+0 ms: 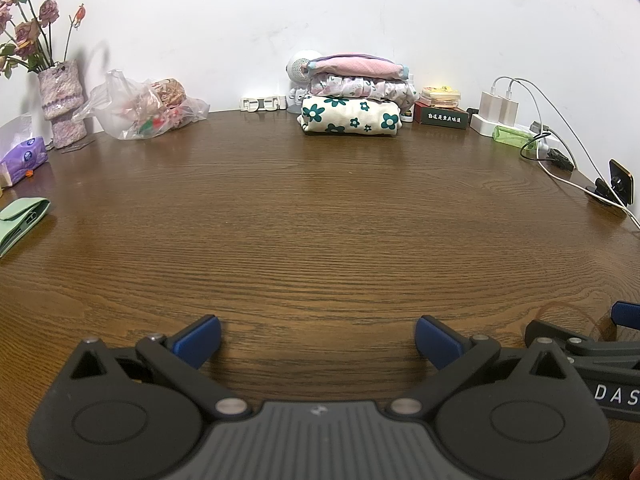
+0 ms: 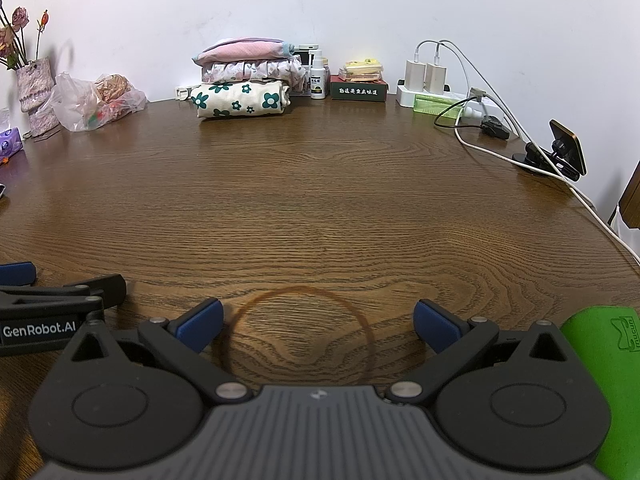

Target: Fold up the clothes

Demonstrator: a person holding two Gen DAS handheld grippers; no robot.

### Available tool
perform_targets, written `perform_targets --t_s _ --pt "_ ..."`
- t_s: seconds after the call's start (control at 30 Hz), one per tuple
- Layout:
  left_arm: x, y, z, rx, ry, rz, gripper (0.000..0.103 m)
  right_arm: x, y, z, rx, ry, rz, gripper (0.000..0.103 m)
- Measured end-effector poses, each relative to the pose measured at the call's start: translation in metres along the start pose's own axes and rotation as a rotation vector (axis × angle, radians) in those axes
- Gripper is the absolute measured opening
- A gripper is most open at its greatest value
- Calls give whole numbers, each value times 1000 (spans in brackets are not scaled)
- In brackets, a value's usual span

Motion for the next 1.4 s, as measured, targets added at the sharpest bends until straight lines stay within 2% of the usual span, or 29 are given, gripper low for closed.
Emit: perform_targets --t_s 0.63,0.8,1.0,1.1,1.17,1.23,1.3,1.37,1.4 --pt "0 0 0 1 -2 -1 103 0 0 1 -2 1 -4 103" --pt "-9 -13 11 -2 -35 -40 103 1 0 1 -3 1 -5 103" --pt "-15 -19 16 -1 -52 -53 103 1 -1 2 1 2 -5 103" --pt "-13 -26 26 44 -95 -109 103 -7 -3 27 38 -28 75 103" --pt "-3 -33 37 84 -87 -147 102 -12 -4 44 64 -49 130 103" --pt "17 -44 59 108 -2 -205 100 -17 -5 61 89 -70 185 103" --pt "39 -56 85 113 97 -269 101 -26 -20 93 73 -101 243 103" --pt "56 -75 118 70 138 -311 101 -36 -35 126 54 -132 301 103" --pt "62 -88 134 43 153 -299 100 -39 -51 140 48 -150 311 103"
Point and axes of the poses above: each gripper's, at about its wrist camera, not at the fingertips, and y roughly against the way its jaws point, x to its left, z to its top, the point moved 4 cm from there along -y, roughly the way its jaws point, and after that the axes turned 4 degrees about z, right-handed, at the moved point
